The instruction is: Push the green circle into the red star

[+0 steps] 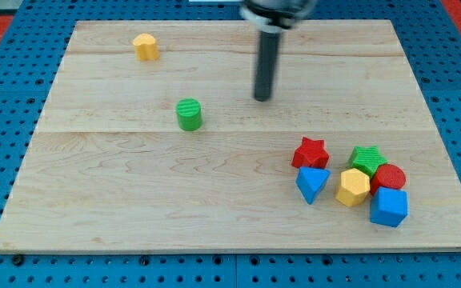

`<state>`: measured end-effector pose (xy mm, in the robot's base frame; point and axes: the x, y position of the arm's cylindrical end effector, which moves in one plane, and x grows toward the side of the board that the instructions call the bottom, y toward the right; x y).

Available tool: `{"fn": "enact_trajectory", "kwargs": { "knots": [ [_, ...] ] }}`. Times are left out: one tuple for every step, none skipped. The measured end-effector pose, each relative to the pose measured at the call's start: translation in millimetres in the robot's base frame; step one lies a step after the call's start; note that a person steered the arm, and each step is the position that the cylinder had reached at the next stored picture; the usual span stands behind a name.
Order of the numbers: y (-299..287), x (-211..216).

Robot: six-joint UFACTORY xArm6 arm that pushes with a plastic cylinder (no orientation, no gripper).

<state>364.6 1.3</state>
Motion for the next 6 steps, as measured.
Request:
{"fn": "enact_trajectory", "kwargs": {
  "knots": [
    [-77, 10],
    [-41, 59],
    [-45, 63],
    [-113, 55],
    [-40, 108],
    [71, 122]
  ]
}}
